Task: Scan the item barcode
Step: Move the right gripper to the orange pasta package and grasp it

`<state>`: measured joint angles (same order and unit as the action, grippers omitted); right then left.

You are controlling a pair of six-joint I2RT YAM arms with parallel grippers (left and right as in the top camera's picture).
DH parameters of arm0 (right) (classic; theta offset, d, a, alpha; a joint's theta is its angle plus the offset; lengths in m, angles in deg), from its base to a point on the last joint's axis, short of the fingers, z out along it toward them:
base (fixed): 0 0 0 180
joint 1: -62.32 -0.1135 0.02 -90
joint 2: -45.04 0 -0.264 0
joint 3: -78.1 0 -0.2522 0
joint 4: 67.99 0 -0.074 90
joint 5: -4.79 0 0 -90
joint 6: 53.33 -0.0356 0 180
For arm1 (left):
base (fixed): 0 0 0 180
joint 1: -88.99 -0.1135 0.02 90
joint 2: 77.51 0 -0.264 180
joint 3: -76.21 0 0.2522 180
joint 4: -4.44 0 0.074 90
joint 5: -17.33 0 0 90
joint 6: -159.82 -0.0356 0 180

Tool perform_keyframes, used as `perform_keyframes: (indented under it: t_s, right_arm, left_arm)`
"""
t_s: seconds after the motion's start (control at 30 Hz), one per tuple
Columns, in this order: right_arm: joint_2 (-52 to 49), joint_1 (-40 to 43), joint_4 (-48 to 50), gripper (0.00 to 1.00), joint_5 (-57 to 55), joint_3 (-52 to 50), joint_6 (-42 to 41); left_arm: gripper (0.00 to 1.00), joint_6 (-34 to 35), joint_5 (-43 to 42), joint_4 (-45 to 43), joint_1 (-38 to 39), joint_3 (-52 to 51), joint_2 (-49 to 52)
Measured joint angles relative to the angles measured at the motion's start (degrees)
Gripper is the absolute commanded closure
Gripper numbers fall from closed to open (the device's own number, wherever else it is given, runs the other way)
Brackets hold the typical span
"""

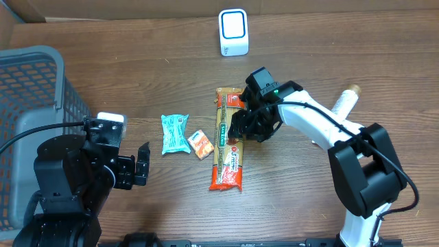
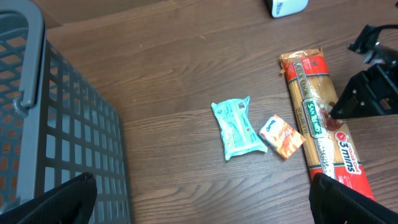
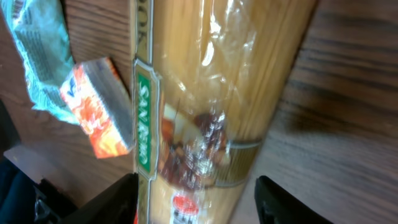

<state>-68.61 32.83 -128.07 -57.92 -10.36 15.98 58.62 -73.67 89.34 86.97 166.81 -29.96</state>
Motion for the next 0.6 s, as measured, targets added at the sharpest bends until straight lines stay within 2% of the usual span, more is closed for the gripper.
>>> perform_keyframes:
  t_s: [0.13, 0.23, 0.3, 0.33, 0.37, 0.4, 0.47, 0.6]
  right_arm:
    - [-1.18, 0.0, 3.91, 0.4, 0.94, -2.67, -1.6]
    - [-1.73, 0.0, 7.34, 0.44, 1.46, -4.72, -3.26]
    - [-1.7, 0.15, 9.81, 0.53, 2.25, -5.55, -5.18]
    - [-1.7, 0.15, 10.75, 0.63, 2.38, -5.9, -6.16]
    - [-1.7, 0.17, 11.23, 0.77, 2.49, -6.23, -6.84]
    - [-1.7, 0.22, 11.54, 0.85, 2.62, -6.38, -7.43]
    - [-1.57, 0.42, 11.96, 0.91, 3.58, -6.54, -8.24]
    - [-1.38, 0.5, 12.39, 0.96, 4.68, -6.54, -8.87]
  left_arm:
    - [0.0, 0.0, 0.0, 0.0, 0.0, 0.0, 0.0]
    - [0.0, 0.0, 0.0, 0.0, 0.0, 0.0, 0.0]
    - [0.0, 0.0, 0.0, 0.02, 0.0, 0.0, 0.0]
    - [0.0, 0.02, 0.0, 0.02, 0.0, 0.0, 0.0]
    - [0.0, 0.02, 0.0, 0.0, 0.0, 0.0, 0.0]
    - [0.0, 0.0, 0.0, 0.02, 0.0, 0.0, 0.0]
    - [0.0, 0.0, 0.0, 0.0, 0.0, 0.0, 0.0]
    - [0.0, 0.02, 0.0, 0.02, 0.0, 0.0, 0.0]
